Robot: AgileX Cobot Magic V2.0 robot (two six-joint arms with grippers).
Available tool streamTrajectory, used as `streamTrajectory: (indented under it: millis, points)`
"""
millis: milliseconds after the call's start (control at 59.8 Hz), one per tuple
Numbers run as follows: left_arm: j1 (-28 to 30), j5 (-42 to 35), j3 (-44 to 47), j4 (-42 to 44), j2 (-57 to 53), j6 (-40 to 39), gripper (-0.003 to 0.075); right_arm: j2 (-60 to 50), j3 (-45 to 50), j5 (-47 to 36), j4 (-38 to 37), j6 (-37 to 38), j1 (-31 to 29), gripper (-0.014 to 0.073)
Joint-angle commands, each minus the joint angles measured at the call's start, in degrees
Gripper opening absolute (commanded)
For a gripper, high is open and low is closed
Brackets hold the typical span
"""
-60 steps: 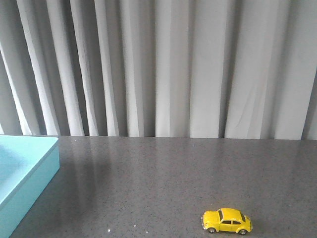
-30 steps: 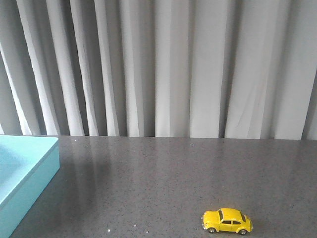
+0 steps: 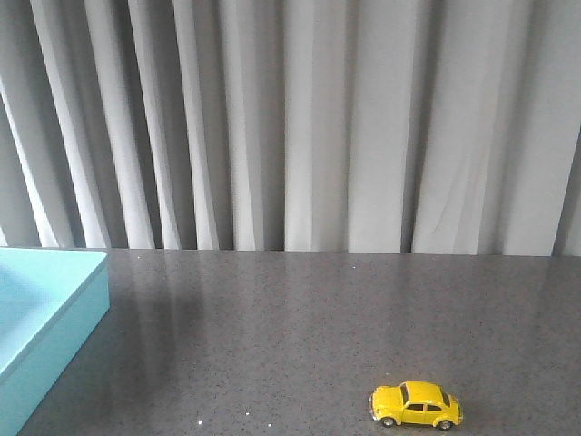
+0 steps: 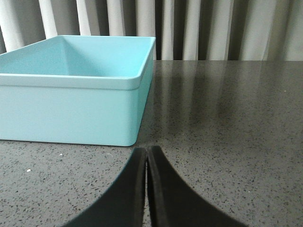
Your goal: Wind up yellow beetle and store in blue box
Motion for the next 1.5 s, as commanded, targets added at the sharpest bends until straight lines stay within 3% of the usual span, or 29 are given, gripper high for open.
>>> streamTrajectory:
  millis: [0,150,284,485,585,669,769,920,1488]
  points:
    - [-0.37,-3.92,-0.74,-0.05,-0.89,-0.49,-0.0006,2.71,-2.81,-6.33,2.69,-1.45,-0.33,0.0601]
    - [-0.37,-3.92,-0.74,-0.05,-0.89,-0.49,-0.0006,12.2,-12.41,3.38,4.14,-5.45,-0.33,0.0582]
    - [-0.37,-3.92,-0.74,-0.05,-0.89,-0.49,-0.0006,24.78,-27.54,14.27,7.62,-7.55,-0.31,0.0574]
    - [-0.37,-3.92,-0.74,-0.05,-0.89,-0.49,-0.0006,43.43,-45.93,27.72,11.74,-6.66,-0.01,0.056]
    - [-0.37,-3.92,-0.74,-0.05,-0.89,-0.49,-0.0006,51.41,-50.57,30.97,9.37,-3.36,3.78,0.0558]
    - [-0.37,-3.92,-0.74,-0.05,-0.89,-0.49,-0.0006,57.07,-52.31,30.88,3.65,1.79,8.76,0.0558]
    - [-0.37,-3.92,-0.74,-0.05,-0.89,-0.49,-0.0006,63.83,-53.79,30.04,-8.21,12.14,14.66,0.0558]
    - [-0.37,-3.92,-0.74,-0.05,-0.89,-0.49,-0.0006,71.7,-55.52,32.18,-19.11,22.8,18.63,0.0558]
    - [-0.37,-3.92,-0.74,-0.05,-0.89,-0.49,-0.0006,84.12,-55.64,30.23,-22.4,28.71,18.49,0.0558]
